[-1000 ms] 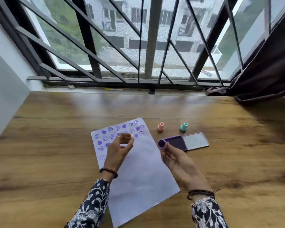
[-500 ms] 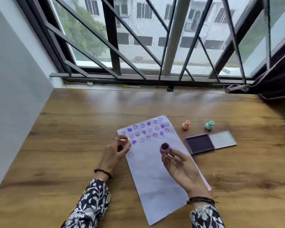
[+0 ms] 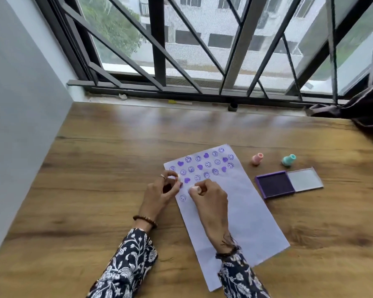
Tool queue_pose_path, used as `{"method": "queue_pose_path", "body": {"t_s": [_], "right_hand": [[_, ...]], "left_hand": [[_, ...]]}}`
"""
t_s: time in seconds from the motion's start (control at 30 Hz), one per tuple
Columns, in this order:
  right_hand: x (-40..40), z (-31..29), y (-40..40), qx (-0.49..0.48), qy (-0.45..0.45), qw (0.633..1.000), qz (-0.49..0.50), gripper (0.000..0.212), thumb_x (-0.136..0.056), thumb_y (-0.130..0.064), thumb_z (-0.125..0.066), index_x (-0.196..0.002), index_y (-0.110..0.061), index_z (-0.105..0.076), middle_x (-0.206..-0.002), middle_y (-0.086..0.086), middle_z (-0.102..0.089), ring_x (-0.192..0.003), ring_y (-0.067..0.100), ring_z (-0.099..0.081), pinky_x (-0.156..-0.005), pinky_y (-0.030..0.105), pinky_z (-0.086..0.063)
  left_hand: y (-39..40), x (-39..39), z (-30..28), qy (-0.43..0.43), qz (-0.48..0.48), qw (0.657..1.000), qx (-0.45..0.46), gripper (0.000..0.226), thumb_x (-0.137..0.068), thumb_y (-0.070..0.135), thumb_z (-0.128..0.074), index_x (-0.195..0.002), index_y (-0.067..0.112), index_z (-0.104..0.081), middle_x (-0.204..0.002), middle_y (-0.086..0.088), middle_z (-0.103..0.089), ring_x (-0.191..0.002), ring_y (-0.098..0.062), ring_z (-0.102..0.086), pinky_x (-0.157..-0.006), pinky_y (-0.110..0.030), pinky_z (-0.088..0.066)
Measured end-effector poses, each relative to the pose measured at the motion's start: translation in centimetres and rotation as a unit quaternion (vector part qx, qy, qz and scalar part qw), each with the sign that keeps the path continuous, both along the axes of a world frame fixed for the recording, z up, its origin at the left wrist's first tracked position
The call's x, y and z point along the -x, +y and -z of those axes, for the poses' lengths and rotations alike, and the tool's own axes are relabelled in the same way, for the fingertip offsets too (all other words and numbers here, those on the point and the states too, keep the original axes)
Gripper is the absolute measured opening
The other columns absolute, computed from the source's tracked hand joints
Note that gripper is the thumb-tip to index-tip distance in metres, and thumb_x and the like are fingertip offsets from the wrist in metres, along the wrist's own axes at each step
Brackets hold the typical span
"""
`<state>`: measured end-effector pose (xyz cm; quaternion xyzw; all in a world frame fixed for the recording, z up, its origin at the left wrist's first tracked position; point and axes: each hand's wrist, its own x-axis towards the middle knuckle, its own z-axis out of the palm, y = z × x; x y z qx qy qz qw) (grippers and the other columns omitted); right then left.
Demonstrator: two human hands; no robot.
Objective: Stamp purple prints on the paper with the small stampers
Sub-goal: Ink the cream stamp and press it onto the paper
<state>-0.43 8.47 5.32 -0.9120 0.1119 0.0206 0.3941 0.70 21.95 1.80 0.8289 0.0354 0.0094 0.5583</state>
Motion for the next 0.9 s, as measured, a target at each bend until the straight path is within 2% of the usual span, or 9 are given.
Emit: {"method": "queue_pose_path", "body": {"t_s": [0.07, 0.2, 0.37, 0.47, 0.6, 0.7, 0.77, 0.83, 0.9], "right_hand": [[-0.1, 0.2, 0.8, 0.035, -0.013, 0.999, -0.025, 0.010, -0.084, -0.018, -0.055, -0.089, -0.012, -0.062, -0.091, 0.006, -0.063, -0.075, 0.016, -0.053, -0.064, 0.020, -0.030], [-0.2, 0.4, 1.4, 0.083, -0.021, 0.995, -0.058, 0.012, -0.089, -0.017, -0.051, -0.095, -0.010, -0.058, -0.096, 0.009, -0.060, -0.082, 0.022, -0.058, -0.065, 0.021, -0.031], [-0.6, 0.6, 1.8, 0.127, -0.031, 0.987, -0.088, 0.014, -0.092, -0.017, -0.046, -0.099, -0.008, -0.054, -0.100, 0.010, -0.058, -0.084, 0.023, -0.059, -0.065, 0.022, -0.034], [-1.4, 0.7, 2.0, 0.148, -0.012, 0.984, -0.102, 0.014, -0.092, -0.016, -0.046, -0.102, -0.007, -0.052, -0.105, 0.010, -0.057, -0.091, 0.024, -0.059, -0.067, 0.021, -0.031], [-2.2, 0.5, 1.6, 0.137, 0.009, 0.984, -0.116, 0.015, -0.089, -0.017, -0.052, -0.099, -0.006, -0.056, -0.102, 0.011, -0.061, -0.092, 0.025, -0.059, -0.070, 0.026, -0.038], [-2.8, 0.0, 0.4, 0.053, 0.053, 0.994, -0.080, 0.013, -0.079, -0.016, -0.059, -0.085, -0.005, -0.063, -0.089, 0.011, -0.069, -0.086, 0.026, -0.063, -0.069, 0.029, -0.043], [-3.0, -0.5, -1.1, -0.091, 0.081, 0.992, -0.024, 0.011, -0.072, -0.014, -0.068, -0.078, -0.006, -0.068, -0.081, 0.011, -0.072, -0.080, 0.027, -0.068, -0.073, 0.034, -0.054], [-2.5, -1.1, -2.5, -0.228, 0.079, 0.970, 0.023, 0.013, -0.072, -0.017, -0.073, -0.081, -0.008, -0.071, -0.084, 0.009, -0.074, -0.076, 0.021, -0.070, -0.071, 0.029, -0.058], [-1.9, -1.6, -3.5, -0.326, 0.073, 0.942, 0.028, 0.016, -0.077, -0.020, -0.073, -0.090, -0.011, -0.071, -0.090, 0.006, -0.075, -0.082, 0.014, -0.071, -0.067, 0.019, -0.056]], "left_hand": [[0.0, 0.0, 0.2, -0.002, -0.003, 1.000, -0.002, 0.015, -0.082, 0.019, -0.064, -0.094, 0.019, -0.055, -0.087, -0.006, -0.076, -0.084, -0.013, -0.069, -0.075, -0.013, -0.046], [0.0, 0.0, 0.4, -0.004, -0.006, 1.000, 0.002, 0.015, -0.082, 0.019, -0.064, -0.094, 0.018, -0.055, -0.087, -0.007, -0.076, -0.083, -0.015, -0.070, -0.077, -0.024, -0.049], [0.1, -0.1, 0.8, -0.011, 0.000, 1.000, -0.009, 0.016, -0.082, 0.025, -0.063, -0.092, 0.028, -0.052, -0.085, -0.003, -0.076, -0.082, -0.011, -0.069, -0.071, -0.007, -0.044], [0.1, -0.2, 1.0, -0.016, -0.002, 1.000, -0.013, 0.016, -0.082, 0.027, -0.063, -0.093, 0.026, -0.053, -0.084, -0.002, -0.076, -0.080, -0.009, -0.069, -0.070, -0.006, -0.044], [0.1, -0.1, 0.9, -0.017, -0.002, 1.000, -0.003, 0.021, -0.081, 0.025, -0.064, -0.088, 0.038, -0.049, -0.086, 0.000, -0.076, -0.082, -0.007, -0.068, -0.072, -0.006, -0.044], [0.2, -0.2, 0.4, 0.000, -0.009, 1.000, 0.024, 0.022, -0.080, 0.022, -0.066, -0.088, 0.037, -0.052, -0.090, -0.002, -0.075, -0.086, -0.009, -0.068, -0.076, -0.010, -0.046], [0.2, -0.1, 0.0, 0.009, -0.029, 0.997, 0.070, 0.020, -0.080, 0.018, -0.067, -0.087, 0.033, -0.057, -0.090, 0.003, -0.072, -0.085, -0.009, -0.067, -0.078, -0.016, -0.050], [0.0, 0.2, -0.5, 0.012, -0.056, 0.994, 0.095, 0.019, -0.079, 0.018, -0.068, -0.084, 0.035, -0.060, -0.089, 0.012, -0.069, -0.078, -0.006, -0.065, -0.072, -0.013, -0.050], [-0.5, 0.5, -1.1, 0.029, -0.066, 0.988, 0.134, 0.014, -0.079, 0.020, -0.068, -0.080, 0.032, -0.063, -0.086, 0.015, -0.068, -0.073, 0.000, -0.063, -0.066, -0.008, -0.048]]}}
